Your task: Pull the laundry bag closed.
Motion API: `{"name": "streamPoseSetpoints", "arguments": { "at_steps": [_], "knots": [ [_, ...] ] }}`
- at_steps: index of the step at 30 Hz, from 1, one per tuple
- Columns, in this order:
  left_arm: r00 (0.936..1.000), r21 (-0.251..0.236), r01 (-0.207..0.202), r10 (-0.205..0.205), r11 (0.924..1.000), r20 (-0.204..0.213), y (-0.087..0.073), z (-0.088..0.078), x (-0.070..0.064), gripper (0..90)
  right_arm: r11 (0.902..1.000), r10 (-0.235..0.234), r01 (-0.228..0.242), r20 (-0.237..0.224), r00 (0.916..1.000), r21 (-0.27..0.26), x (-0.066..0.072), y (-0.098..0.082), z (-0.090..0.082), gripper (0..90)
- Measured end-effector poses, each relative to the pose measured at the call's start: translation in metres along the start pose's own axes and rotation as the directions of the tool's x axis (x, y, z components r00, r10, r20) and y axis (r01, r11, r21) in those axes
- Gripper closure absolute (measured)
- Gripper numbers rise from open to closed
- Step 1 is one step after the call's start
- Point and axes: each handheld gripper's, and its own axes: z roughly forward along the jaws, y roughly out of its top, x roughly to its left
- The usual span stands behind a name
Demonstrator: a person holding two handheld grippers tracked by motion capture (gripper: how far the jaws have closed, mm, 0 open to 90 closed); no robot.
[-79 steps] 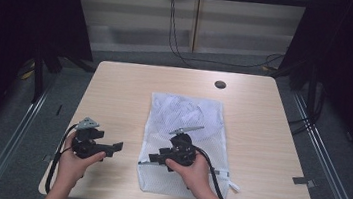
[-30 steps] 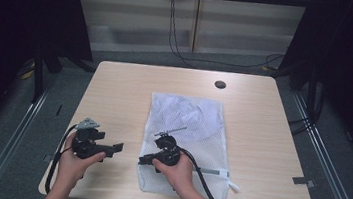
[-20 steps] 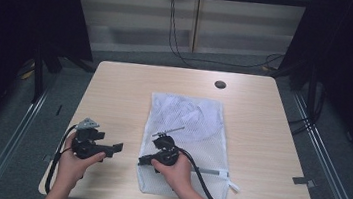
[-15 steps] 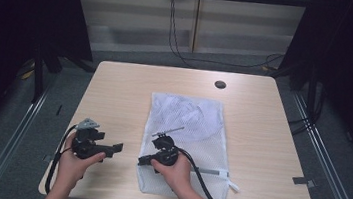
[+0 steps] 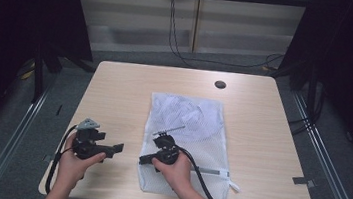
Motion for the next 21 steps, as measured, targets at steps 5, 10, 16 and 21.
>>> {"name": "streamPoseSetpoints", "arguments": {
  "at_steps": [5,10,16,21],
  "knots": [
    [0.9997,0.009,-0.004,0.004,1.0,0.025,0.0,0.002,-0.003,8.1,0.9994,0.009,-0.01,-0.024,0.9997,-0.034,-0.002,0.002,-0.011,86.7],
    [0.9986,0.008,-0.005,0.004,1.0,0.052,0.002,0.004,-0.007,8.2,0.9978,0.037,-0.04,-0.05,0.9981,-0.053,-0.003,0.003,-0.018,86.8],
    [0.9948,0.021,0.008,-0.01,0.9998,0.101,0.002,0.008,-0.013,8.2,0.9959,0.05,-0.054,-0.054,0.9973,-0.073,-0.006,0.002,-0.027,86.8],
    [0.991,0.026,0.008,-0.012,0.9996,0.134,0.003,0.011,-0.02,8.3,0.9944,0.054,-0.058,-0.057,0.9969,-0.088,-0.008,0.002,-0.032,86.8]
  ]
}}
